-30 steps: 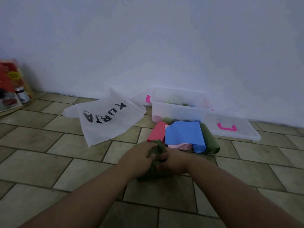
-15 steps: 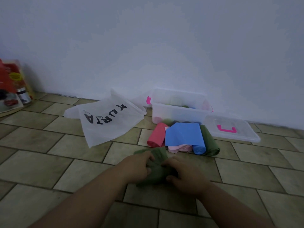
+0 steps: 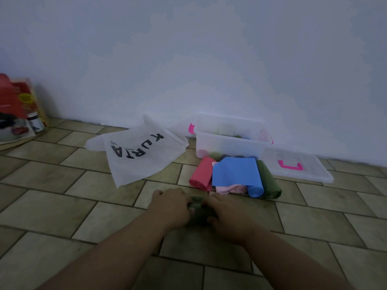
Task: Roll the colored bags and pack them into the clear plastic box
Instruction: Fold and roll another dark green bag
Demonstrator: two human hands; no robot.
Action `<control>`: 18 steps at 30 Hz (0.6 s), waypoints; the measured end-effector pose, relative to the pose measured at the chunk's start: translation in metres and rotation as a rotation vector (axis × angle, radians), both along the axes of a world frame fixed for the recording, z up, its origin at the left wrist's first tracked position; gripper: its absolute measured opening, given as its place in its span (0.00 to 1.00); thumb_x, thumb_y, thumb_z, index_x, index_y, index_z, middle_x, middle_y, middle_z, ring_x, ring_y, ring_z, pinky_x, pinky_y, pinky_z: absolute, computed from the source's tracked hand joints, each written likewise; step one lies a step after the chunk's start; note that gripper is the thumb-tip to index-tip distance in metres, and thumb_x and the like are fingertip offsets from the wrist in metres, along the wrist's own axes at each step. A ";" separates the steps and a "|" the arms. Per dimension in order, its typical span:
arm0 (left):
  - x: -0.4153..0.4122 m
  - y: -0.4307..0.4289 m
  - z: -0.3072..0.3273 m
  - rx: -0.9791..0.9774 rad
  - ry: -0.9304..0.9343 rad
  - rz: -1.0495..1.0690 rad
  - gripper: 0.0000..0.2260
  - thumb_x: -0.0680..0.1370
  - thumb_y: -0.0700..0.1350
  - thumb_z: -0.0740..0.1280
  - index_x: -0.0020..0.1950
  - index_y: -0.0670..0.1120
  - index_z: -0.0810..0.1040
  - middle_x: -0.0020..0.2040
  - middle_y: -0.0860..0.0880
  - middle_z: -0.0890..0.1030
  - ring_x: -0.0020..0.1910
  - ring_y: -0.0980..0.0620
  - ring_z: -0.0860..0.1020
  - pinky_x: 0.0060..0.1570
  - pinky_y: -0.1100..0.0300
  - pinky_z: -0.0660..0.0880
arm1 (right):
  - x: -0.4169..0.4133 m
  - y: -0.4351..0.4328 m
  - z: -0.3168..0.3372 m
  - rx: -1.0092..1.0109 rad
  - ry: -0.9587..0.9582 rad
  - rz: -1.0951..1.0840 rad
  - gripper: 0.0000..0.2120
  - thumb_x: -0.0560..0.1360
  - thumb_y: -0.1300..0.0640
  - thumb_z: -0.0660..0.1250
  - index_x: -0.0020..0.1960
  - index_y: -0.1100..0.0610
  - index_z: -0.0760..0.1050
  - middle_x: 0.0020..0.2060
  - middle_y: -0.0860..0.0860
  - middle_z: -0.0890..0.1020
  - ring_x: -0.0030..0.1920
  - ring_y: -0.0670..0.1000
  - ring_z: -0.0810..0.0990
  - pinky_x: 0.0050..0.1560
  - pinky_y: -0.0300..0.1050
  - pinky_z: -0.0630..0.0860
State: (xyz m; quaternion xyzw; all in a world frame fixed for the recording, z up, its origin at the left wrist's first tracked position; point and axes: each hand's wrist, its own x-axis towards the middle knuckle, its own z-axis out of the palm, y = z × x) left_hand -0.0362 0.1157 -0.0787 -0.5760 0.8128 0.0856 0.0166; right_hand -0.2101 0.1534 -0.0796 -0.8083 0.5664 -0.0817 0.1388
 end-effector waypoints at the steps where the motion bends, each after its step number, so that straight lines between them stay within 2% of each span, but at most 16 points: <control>1: 0.000 0.003 -0.001 -0.074 0.042 0.064 0.18 0.76 0.58 0.61 0.66 0.56 0.71 0.61 0.51 0.72 0.59 0.50 0.71 0.62 0.48 0.63 | 0.002 -0.003 0.001 0.019 0.012 -0.024 0.14 0.76 0.51 0.63 0.61 0.45 0.69 0.57 0.46 0.75 0.52 0.46 0.72 0.51 0.36 0.67; 3: -0.003 0.014 -0.002 -0.132 0.327 0.254 0.24 0.74 0.56 0.67 0.68 0.56 0.66 0.64 0.49 0.66 0.59 0.50 0.70 0.59 0.52 0.70 | 0.008 -0.010 0.006 0.090 0.032 -0.090 0.13 0.77 0.51 0.61 0.62 0.47 0.69 0.55 0.49 0.78 0.50 0.48 0.75 0.50 0.40 0.71; 4: -0.007 0.021 -0.002 -0.065 0.549 0.380 0.29 0.73 0.53 0.70 0.70 0.56 0.62 0.65 0.47 0.64 0.58 0.50 0.71 0.55 0.54 0.73 | 0.011 -0.014 0.010 0.150 0.019 -0.144 0.12 0.78 0.51 0.60 0.61 0.49 0.69 0.52 0.50 0.78 0.47 0.48 0.76 0.48 0.41 0.73; 6: -0.018 0.032 -0.002 0.211 0.991 0.619 0.35 0.72 0.47 0.72 0.74 0.53 0.57 0.68 0.44 0.64 0.56 0.49 0.71 0.50 0.55 0.75 | 0.018 -0.021 0.015 0.273 -0.005 -0.257 0.11 0.78 0.51 0.60 0.60 0.51 0.69 0.47 0.50 0.76 0.44 0.47 0.75 0.47 0.41 0.73; 8: -0.031 0.037 -0.006 0.469 1.263 0.778 0.36 0.73 0.44 0.71 0.75 0.51 0.54 0.67 0.42 0.69 0.57 0.45 0.74 0.54 0.48 0.76 | 0.020 -0.024 0.017 0.364 -0.067 -0.353 0.09 0.79 0.52 0.60 0.57 0.54 0.69 0.44 0.50 0.74 0.45 0.47 0.74 0.49 0.40 0.72; 11: -0.039 0.034 -0.010 0.529 1.416 0.882 0.34 0.76 0.43 0.68 0.76 0.50 0.54 0.65 0.42 0.71 0.57 0.42 0.74 0.56 0.46 0.75 | 0.018 -0.010 0.012 0.381 -0.266 -0.398 0.11 0.78 0.53 0.63 0.58 0.55 0.72 0.45 0.49 0.77 0.43 0.45 0.75 0.41 0.36 0.71; 13: -0.038 0.031 -0.011 0.497 1.433 0.903 0.30 0.76 0.45 0.67 0.75 0.49 0.58 0.61 0.43 0.73 0.54 0.44 0.74 0.51 0.48 0.74 | 0.018 0.005 0.006 0.452 -0.431 -0.406 0.12 0.77 0.53 0.65 0.60 0.52 0.72 0.52 0.50 0.78 0.48 0.47 0.78 0.46 0.39 0.75; 15: -0.033 0.030 -0.011 0.524 1.494 0.926 0.25 0.76 0.46 0.68 0.71 0.50 0.63 0.56 0.44 0.75 0.53 0.43 0.75 0.53 0.44 0.75 | 0.019 0.013 0.000 0.495 -0.530 -0.383 0.11 0.76 0.53 0.66 0.58 0.49 0.71 0.55 0.48 0.78 0.50 0.46 0.78 0.48 0.39 0.76; 18: -0.028 0.028 -0.010 0.760 1.610 0.952 0.19 0.73 0.46 0.71 0.62 0.49 0.72 0.55 0.40 0.78 0.52 0.37 0.77 0.52 0.37 0.76 | 0.017 0.014 0.003 0.533 -0.696 -0.398 0.13 0.74 0.49 0.68 0.57 0.48 0.70 0.56 0.48 0.76 0.52 0.47 0.77 0.48 0.41 0.77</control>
